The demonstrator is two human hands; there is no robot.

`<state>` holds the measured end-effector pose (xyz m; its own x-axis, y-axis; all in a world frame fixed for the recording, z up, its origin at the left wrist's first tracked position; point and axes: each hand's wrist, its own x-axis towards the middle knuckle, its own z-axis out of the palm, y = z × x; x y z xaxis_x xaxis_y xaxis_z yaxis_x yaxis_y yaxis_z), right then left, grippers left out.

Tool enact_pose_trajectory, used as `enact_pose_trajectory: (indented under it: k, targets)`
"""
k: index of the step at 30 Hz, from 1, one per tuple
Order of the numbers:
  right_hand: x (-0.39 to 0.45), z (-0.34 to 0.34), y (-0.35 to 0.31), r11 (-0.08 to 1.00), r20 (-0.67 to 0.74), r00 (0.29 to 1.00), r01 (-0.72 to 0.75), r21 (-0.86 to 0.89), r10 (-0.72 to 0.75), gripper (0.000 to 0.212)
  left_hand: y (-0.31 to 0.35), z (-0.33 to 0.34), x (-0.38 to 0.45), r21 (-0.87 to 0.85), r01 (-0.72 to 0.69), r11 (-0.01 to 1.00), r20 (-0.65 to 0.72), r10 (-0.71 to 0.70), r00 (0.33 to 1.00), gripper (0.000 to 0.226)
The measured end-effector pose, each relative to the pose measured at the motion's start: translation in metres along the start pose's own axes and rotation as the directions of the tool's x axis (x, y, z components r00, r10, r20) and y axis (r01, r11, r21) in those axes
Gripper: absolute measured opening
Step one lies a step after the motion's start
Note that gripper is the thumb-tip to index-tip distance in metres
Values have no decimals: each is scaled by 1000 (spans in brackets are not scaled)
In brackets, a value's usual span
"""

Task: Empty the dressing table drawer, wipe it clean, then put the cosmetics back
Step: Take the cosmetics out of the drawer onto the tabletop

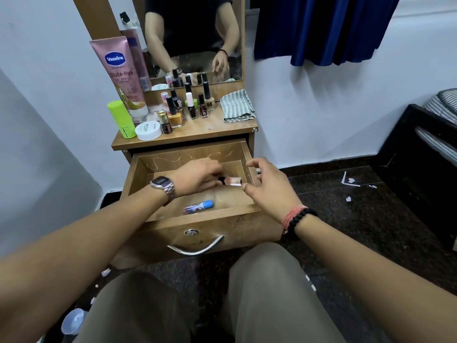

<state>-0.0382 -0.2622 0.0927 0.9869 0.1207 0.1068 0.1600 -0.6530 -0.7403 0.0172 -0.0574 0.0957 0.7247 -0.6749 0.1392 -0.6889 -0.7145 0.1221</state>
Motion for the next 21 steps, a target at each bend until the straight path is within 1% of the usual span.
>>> enact_pose_trajectory:
  k: [1,2,3,5,6,8,9,10,12,14,15,17,18,19,21]
  targets:
    - [1,0,0,1000,-24,1000,11,21,-11,48,-4,-2,-5,-67,36,997,-76,-41,996,20]
    - [2,-1,-2,997,-41,999,12,74,-9,52,-6,-3,-9,-133,44,990,-135,-62,989,21]
    - [4,-1,-4,987,-51,999,12,159,-4,53,-4,-2,-12,-185,27,982,-166,-59,984,21]
    - [9,2,-13,935,-70,998,33,353,-9,40,0,0,-15,-260,-20,965,-179,-28,983,21]
    - [13,4,-18,910,-87,996,52,411,-18,31,1,1,-16,-295,-28,955,-189,-30,982,21]
    - [23,8,-26,886,-144,989,106,452,-45,17,-2,1,-16,-356,-28,934,-234,-60,970,21]
    - [28,9,-30,882,-164,985,127,454,-58,15,-4,1,-17,-397,-18,918,-259,-93,961,20]
    - [34,11,-32,883,-167,983,141,449,-72,15,-5,1,-17,-442,-3,897,-279,-134,951,18]
    - [47,13,-38,890,-120,986,155,429,-114,19,-10,1,-17,-533,30,845,-296,-219,930,17]
    - [64,14,-42,912,-84,984,179,370,-159,19,-14,2,-16,-603,56,796,-288,-283,915,19]
    - [76,12,-44,922,-99,980,198,334,-174,17,-17,3,-16,-630,72,774,-276,-310,910,22]
    - [106,3,-50,927,-193,964,232,293,-181,16,-24,8,-16,-660,132,740,-218,-357,908,30]
    - [123,-1,-54,929,-244,954,241,282,-174,17,-26,11,-17,-652,167,740,-175,-361,916,31]
    - [140,-5,-58,932,-287,943,247,266,-168,19,-28,14,-19,-618,194,762,-125,-339,932,31]
    - [172,-6,-67,944,-329,926,261,204,-185,21,-30,22,-22,-486,205,850,6,-232,973,30]
